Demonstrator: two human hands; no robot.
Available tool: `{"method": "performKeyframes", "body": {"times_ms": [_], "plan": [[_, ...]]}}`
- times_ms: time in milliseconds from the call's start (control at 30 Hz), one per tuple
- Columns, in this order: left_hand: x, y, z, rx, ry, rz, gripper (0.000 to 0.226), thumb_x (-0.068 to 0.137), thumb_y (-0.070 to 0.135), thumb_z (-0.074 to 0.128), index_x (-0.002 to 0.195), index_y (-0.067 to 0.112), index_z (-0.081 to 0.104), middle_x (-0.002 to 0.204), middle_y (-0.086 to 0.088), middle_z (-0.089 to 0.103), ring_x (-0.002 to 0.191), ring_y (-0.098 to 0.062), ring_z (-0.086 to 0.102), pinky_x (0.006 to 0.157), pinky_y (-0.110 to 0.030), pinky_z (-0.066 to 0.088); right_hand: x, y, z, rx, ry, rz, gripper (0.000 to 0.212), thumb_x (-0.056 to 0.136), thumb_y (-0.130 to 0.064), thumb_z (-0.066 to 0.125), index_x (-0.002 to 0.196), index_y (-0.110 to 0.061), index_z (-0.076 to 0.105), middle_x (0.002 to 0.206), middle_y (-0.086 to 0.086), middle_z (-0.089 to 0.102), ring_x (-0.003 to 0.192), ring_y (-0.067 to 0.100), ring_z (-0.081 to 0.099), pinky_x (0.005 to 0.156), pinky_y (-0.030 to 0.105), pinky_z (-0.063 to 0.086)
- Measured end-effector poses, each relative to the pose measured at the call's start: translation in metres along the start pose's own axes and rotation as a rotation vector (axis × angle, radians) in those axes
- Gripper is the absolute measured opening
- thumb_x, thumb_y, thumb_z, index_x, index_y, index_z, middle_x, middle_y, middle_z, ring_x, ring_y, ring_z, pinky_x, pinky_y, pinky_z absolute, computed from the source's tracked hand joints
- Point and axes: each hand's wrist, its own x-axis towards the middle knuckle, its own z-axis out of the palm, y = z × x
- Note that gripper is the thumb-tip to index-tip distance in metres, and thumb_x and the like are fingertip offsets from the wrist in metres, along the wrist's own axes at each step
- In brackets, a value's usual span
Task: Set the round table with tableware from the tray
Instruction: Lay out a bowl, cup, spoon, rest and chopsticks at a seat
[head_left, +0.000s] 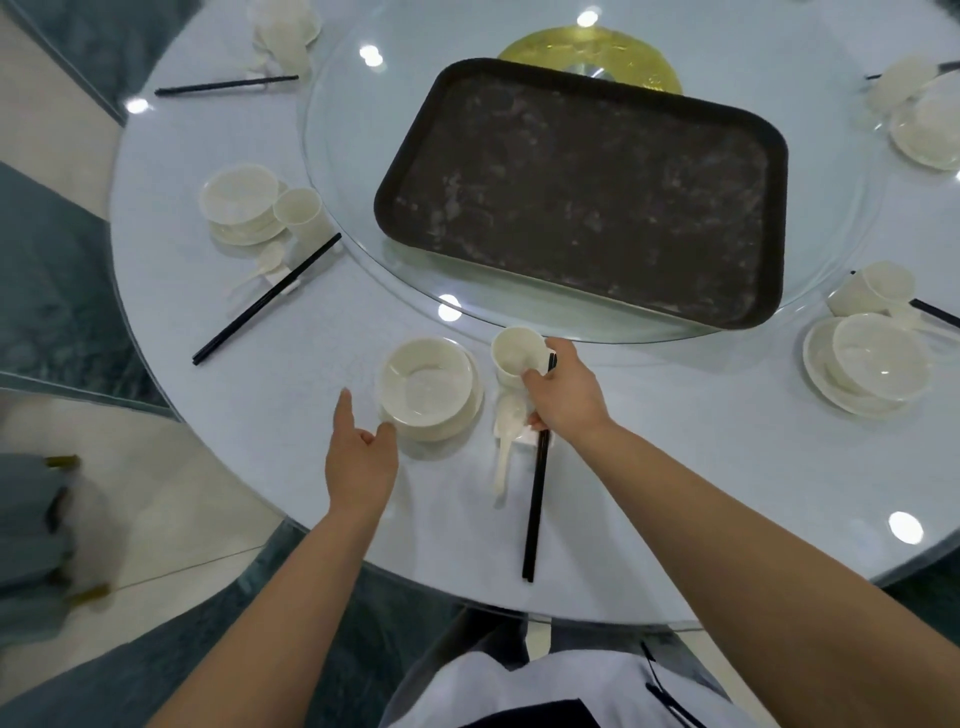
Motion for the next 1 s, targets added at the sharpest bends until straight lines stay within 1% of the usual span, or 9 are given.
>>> {"method": "performKeyframes", "body": {"times_ms": [133,267,367,500,600,700,800,867,1000], "plan": [[0.004,0.009,-0.001,-0.005,0.009,0.01,0.065,0.097,0.026,0.053,0.153,0.03,0.02,0.071,0.001,0.046,0.07,-0.009,0.053,0.078,-0.03,0.044,0.001,0.0,0.002,-0.006,0.001,-0.019,0.041,0.095,-0.015,0.048,0.135,-0.022,0.04,0.086,0.0,0.059,0.05,0.021,0.065,0.049,0.033,0.059],[0.009,0.022,-0.001,-0.03,0.011,0.045,0.061,0.096,0.026,0.053,0.151,0.028,0.026,0.073,0.003,0.049,0.07,-0.008,0.054,0.073,-0.027,0.043,0.003,-0.001,-0.002,-0.017,0.021,-0.01,0.043,0.097,-0.021,0.048,0.139,-0.022,0.038,0.096,0.003,0.061,0.053,0.021,0.065,0.048,0.027,0.056],[0.017,0.041,-0.001,-0.032,0.013,0.091,0.055,0.095,0.027,0.054,0.146,0.026,0.034,0.081,0.007,0.052,0.074,-0.007,0.054,0.069,-0.024,0.042,0.008,-0.008,-0.015,-0.003,0.076,-0.003,0.046,0.099,-0.029,0.047,0.143,-0.021,0.035,0.085,0.001,0.063,0.056,0.021,0.066,0.057,0.029,0.057],[0.032,0.076,0.003,-0.025,-0.026,0.168,0.037,0.096,0.026,0.054,0.132,0.023,0.05,0.097,0.005,0.056,0.089,-0.014,0.058,0.077,-0.028,0.043,0.022,-0.02,-0.043,0.053,0.154,0.017,0.046,0.099,-0.031,0.048,0.142,-0.019,0.037,0.079,-0.002,0.061,0.049,0.015,0.063,0.049,0.021,0.052],[0.043,0.104,0.009,-0.001,-0.105,0.211,0.028,0.097,0.027,0.053,0.124,0.021,0.056,0.111,0.001,0.059,0.1,-0.018,0.057,0.083,-0.029,0.047,0.034,-0.028,-0.067,0.071,0.22,0.033,0.046,0.098,-0.033,0.049,0.141,-0.018,0.04,0.09,-0.001,0.062,0.047,0.013,0.062,0.053,0.025,0.055],[0.056,0.132,0.017,0.033,-0.164,0.236,0.025,0.098,0.028,0.052,0.12,0.02,0.057,0.11,0.003,0.059,0.1,-0.017,0.057,0.088,-0.032,0.049,0.044,-0.033,-0.09,0.033,0.268,0.046,0.045,0.098,-0.034,0.051,0.139,-0.018,0.042,0.112,0.003,0.063,0.054,0.016,0.065,0.061,0.03,0.059],[0.07,0.155,0.027,0.072,-0.174,0.268,0.018,0.098,0.027,0.051,0.113,0.021,0.057,0.102,0.004,0.058,0.096,-0.017,0.056,0.083,-0.03,0.046,0.054,-0.033,-0.11,0.045,0.288,0.051,0.042,0.097,-0.032,0.053,0.136,-0.016,0.046,0.104,0.003,0.065,0.065,0.018,0.066,0.059,0.03,0.059],[0.08,0.165,0.031,0.09,-0.163,0.285,0.013,0.097,0.027,0.051,0.107,0.021,0.057,0.094,0.005,0.058,0.088,-0.014,0.056,0.079,-0.029,0.045,0.058,-0.031,-0.122,0.035,0.298,0.057,0.04,0.097,-0.032,0.054,0.133,-0.016,0.048,0.096,0.001,0.064,0.073,0.019,0.067,0.071,0.036,0.061],[0.1,0.187,0.042,0.142,-0.152,0.316,0.012,0.096,0.028,0.051,0.103,0.02,0.058,0.093,0.002,0.06,0.089,-0.018,0.058,0.079,-0.031,0.046,0.073,-0.025,-0.151,0.016,0.315,0.097,0.037,0.098,-0.031,0.055,0.131,-0.015,0.049,0.117,0.007,0.063,0.097,0.025,0.064,0.091,0.043,0.056]]}}
